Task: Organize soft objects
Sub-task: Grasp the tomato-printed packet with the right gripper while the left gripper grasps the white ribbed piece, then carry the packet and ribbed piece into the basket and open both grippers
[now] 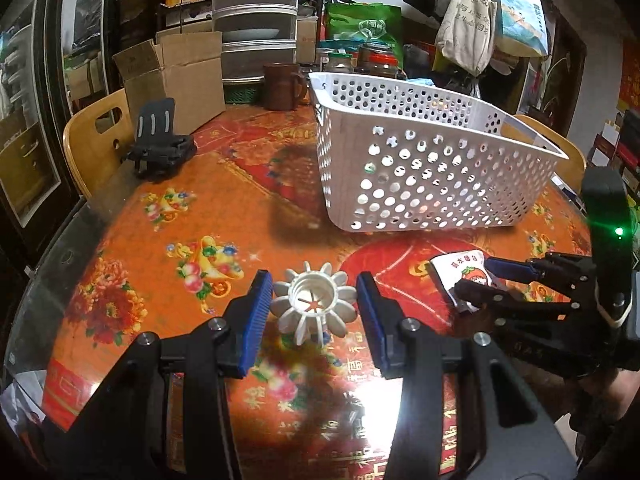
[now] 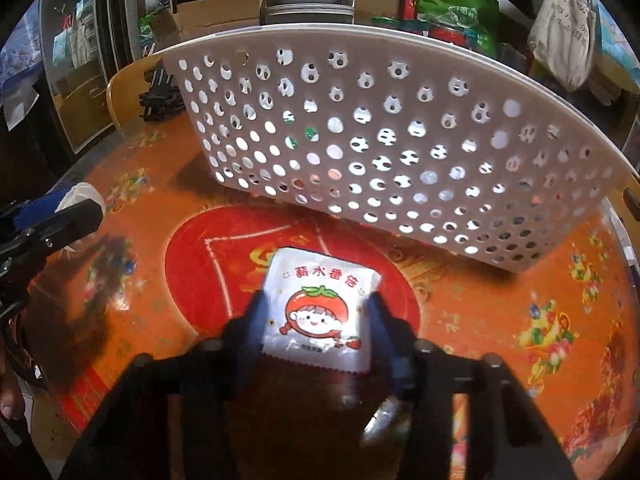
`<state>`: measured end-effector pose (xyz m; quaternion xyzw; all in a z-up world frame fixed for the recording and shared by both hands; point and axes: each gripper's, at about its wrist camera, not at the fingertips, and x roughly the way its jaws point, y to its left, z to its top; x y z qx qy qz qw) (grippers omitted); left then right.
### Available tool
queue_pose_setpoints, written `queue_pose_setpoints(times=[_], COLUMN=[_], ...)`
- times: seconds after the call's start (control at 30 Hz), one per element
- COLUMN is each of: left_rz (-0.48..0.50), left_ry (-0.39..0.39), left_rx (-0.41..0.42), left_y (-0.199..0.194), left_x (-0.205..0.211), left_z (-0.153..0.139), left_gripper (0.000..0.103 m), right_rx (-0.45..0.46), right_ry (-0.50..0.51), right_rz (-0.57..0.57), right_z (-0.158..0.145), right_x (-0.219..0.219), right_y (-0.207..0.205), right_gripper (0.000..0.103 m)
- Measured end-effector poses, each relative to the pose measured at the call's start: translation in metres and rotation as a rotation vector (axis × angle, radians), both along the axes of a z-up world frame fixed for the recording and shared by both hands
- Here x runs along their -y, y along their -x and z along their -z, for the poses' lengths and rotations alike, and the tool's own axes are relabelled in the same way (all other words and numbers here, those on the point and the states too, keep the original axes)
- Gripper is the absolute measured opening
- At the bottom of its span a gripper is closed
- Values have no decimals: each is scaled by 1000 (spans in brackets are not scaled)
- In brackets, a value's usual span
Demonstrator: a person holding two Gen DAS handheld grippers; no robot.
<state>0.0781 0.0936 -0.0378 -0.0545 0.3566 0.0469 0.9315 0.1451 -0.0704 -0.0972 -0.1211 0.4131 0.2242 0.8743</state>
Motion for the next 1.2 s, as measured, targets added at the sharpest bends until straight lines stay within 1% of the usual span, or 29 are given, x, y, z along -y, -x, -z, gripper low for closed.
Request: queue_pose_setpoints(times=[0.1,0.17,0.2,0.27,0.33,0.43,0.57,0.83,1.07,1.2], left_rz=[5,10,12,15,15,17,27,64,101,119], left_ry=[2,3,3,3,2,4,1,-21,-47,-51], left_rx=[-2,-3,-2,-1,-2,6,23,54,103,138], left_y=[-2,-2,-2,-2,-2,0,3,9,15,12], left_x=[2,5,6,7,7,5,9,21,34,37], left_z=[1,2,2,3,3,1,-5,-22,-56,-86], left_gripper=[41,41,41,41,41,41,41,41,41,41], right_rx=[7,10,10,11,1,21,56,125,189,231], right_ry=[-3,1,0,-10,-43,-76,-114,-153,-190,-190], right_rz=[-10,-29,-38,-49,-53,-41,-19,15,25,35], right_z=[-1,-1,-1,-1,-2,-9,-29,-63,-106,-134], right_x=[3,3,1,3,11,25,48,83,108,115], right_y=[3,7,9,13,15,21,28,39,47,45], right_gripper=[35,23,20,17,15,15,15,15,15,15])
